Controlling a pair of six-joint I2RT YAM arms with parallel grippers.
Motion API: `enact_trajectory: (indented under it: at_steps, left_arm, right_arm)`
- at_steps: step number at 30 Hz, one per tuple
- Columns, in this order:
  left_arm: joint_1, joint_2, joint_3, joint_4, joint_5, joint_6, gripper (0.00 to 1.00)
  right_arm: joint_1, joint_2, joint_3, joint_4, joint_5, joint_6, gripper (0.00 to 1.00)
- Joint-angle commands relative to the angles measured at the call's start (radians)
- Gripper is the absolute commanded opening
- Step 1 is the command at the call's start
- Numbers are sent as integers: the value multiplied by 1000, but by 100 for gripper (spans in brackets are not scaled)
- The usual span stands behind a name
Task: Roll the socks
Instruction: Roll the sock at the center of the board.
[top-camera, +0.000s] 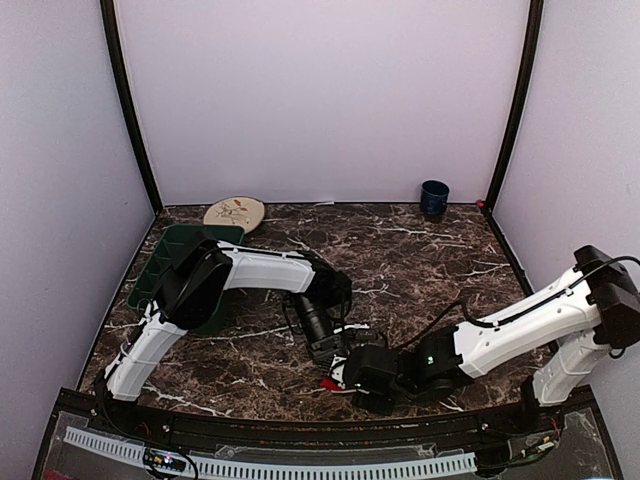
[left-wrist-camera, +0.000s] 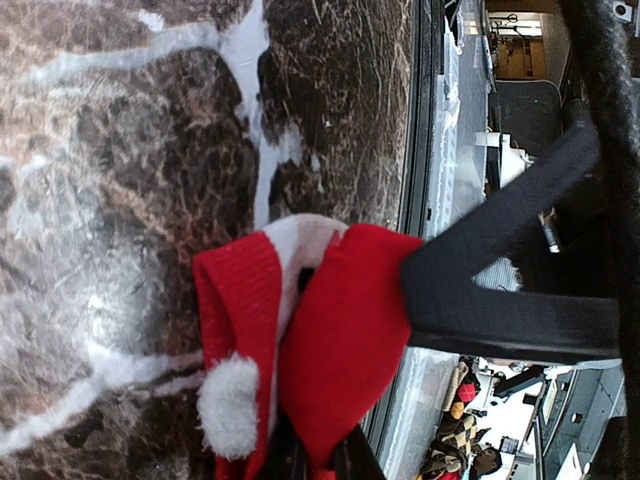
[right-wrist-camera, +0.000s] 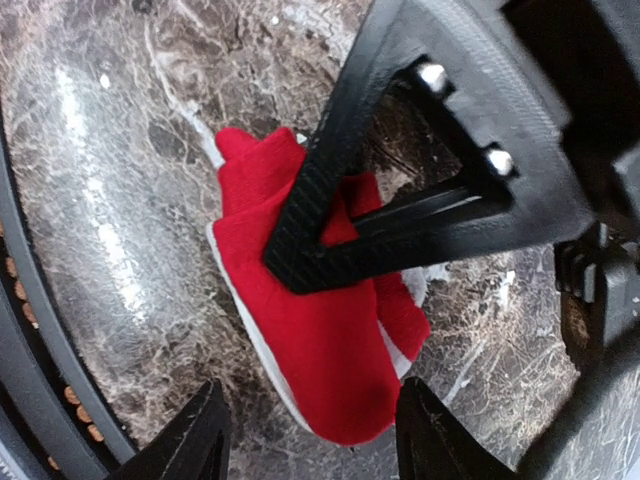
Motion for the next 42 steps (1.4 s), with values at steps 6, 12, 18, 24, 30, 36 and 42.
enact_trajectory:
  at_steps: [6,12,18,24,30,36,42]
  left_arm:
    - [15,53,-21,38,-111,14,1]
    - [19,50,-22,37,-106,15,1]
    - [28,45,-20,37,-96,14,1]
    - [38,35,-22,40,-94,7,2]
    - [51,30,-21,51,-121,-23,5]
    - [75,1,-31,50,-168,-46,14]
    - [114,-78,-111,125,-194,-88,22]
  right_arm:
    - [-54,65,29,36,11,-73,56]
    - [-84,84,28,35,-14,-102,55]
    - [-101,104,38,17,-66,-114,38]
    - [-128,128,48,-16,-147,-113,9]
    - [-154,139,66,-37,-203,-123,3]
    - [-193,149,99,-64,-280,-140,1]
    - [-242,157,130,-84,-359,-134,1]
